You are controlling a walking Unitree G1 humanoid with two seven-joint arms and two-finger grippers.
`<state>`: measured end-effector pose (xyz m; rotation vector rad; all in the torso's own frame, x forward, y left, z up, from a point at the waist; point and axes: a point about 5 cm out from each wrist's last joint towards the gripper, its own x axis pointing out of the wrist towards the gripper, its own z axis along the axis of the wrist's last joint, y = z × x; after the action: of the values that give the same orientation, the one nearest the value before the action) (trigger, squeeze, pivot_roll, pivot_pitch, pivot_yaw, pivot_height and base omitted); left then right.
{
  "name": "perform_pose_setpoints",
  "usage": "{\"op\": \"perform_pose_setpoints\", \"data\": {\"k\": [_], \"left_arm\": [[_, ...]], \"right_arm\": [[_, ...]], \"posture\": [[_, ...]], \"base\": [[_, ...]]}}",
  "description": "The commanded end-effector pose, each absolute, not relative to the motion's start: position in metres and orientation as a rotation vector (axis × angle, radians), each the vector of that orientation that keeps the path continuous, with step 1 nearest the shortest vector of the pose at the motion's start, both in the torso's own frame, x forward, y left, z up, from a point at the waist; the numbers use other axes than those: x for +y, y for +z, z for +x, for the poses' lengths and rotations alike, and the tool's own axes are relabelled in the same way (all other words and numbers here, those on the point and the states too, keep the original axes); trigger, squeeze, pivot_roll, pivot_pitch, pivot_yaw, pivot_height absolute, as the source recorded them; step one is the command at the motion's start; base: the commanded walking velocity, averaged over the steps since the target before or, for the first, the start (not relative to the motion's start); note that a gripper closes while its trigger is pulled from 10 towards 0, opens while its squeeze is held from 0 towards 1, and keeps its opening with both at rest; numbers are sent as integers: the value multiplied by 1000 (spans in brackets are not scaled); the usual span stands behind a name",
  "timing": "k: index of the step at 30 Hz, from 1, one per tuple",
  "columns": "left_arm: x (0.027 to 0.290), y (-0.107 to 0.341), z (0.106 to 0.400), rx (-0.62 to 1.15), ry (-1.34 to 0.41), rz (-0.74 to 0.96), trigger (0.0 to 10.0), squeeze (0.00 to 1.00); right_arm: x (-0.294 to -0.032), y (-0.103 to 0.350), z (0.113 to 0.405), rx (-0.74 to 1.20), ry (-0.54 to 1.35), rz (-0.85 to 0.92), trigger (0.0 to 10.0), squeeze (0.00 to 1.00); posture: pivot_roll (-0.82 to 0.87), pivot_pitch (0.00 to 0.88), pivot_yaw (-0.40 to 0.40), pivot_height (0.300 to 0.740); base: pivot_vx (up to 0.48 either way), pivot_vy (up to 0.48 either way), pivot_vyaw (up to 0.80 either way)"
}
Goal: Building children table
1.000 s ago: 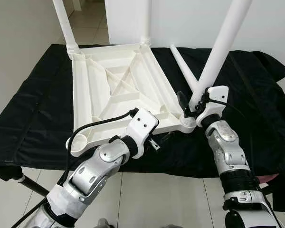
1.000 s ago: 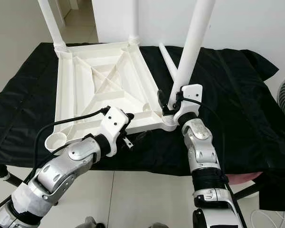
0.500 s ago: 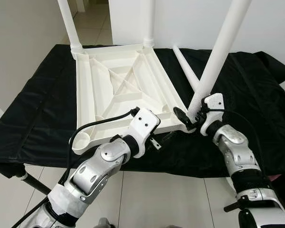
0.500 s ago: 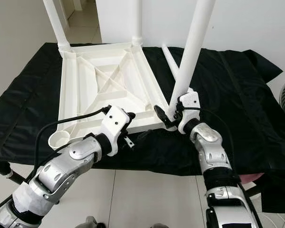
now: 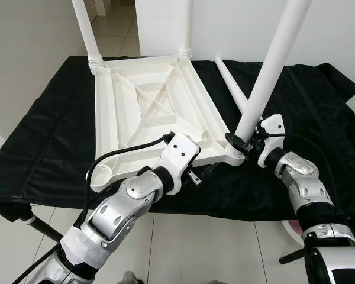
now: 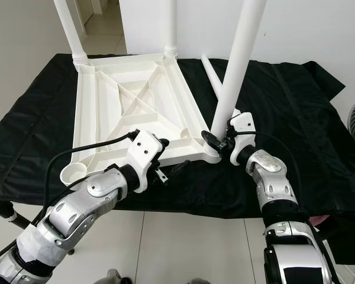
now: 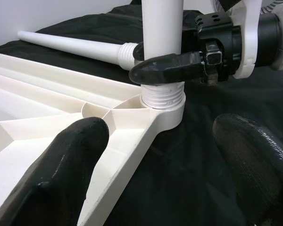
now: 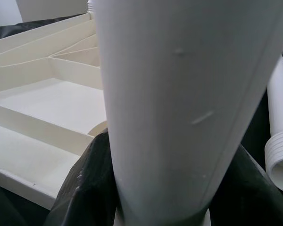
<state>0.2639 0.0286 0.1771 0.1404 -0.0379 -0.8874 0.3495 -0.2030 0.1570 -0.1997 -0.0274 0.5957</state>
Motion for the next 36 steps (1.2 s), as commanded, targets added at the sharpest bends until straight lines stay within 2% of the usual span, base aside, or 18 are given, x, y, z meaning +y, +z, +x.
{"op": "perform_pose_setpoints", "data": {"k": [1, 2, 12, 15, 19, 22, 25, 26, 28, 30, 36], "left_arm": [[22, 175, 257, -24, -1052, 157, 10000, 0], [22, 175, 257, -23, -1053, 157, 10000, 0], [22, 175, 256, -21, -1059, 153, 10000, 0], [21, 174, 255, -19, -1064, 152, 10000, 0], [21, 173, 254, -17, -1066, 152, 10000, 0], [19, 172, 253, -14, -1077, 147, 10000, 0], [18, 171, 253, -16, -1081, 147, 10000, 0], [16, 171, 253, -18, -1084, 148, 10000, 0], [16, 171, 253, -18, -1084, 148, 10000, 0], [14, 171, 254, -25, -1089, 146, 10000, 0], [12, 171, 254, -36, -1087, 145, 10000, 0]], "right_arm": [[-206, 154, 350, -9, 598, -198, 78, 0], [-206, 153, 350, 2, 579, -196, 10000, 0], [-206, 148, 352, 25, 514, -163, 10000, 0], [-205, 147, 356, 28, 374, -124, 10000, 0], [-201, 147, 356, 17, 326, -97, 10000, 0], [-181, 148, 352, -40, 208, -7, 10000, 0], [-178, 147, 350, -46, 156, 9, 10000, 0], [-175, 146, 347, -44, 73, 22, 10000, 0], [-175, 146, 347, -44, 73, 22, 10000, 0], [-166, 144, 337, -32, -74, -11, 10000, 0], [-148, 147, 318, -37, -199, -13, 10000, 0]], "posture": [[-105, 33, 46, 740], [-104, 33, 47, 740], [-106, 33, 45, 740], [-109, 32, 41, 740], [-112, 33, 42, 740], [-125, 34, 41, 740], [-132, 33, 40, 740], [-132, 33, 40, 740], [-132, 33, 40, 740], [-142, 31, 38, 740], [-144, 28, 31, 740]], "base": [[0, 0, 0], [0, 0, 0], [0, 0, 0], [0, 0, 0], [0, 0, 0], [0, 0, 0], [0, 0, 0], [0, 0, 0], [0, 0, 0], [0, 0, 0], [0, 0, 0]]}}
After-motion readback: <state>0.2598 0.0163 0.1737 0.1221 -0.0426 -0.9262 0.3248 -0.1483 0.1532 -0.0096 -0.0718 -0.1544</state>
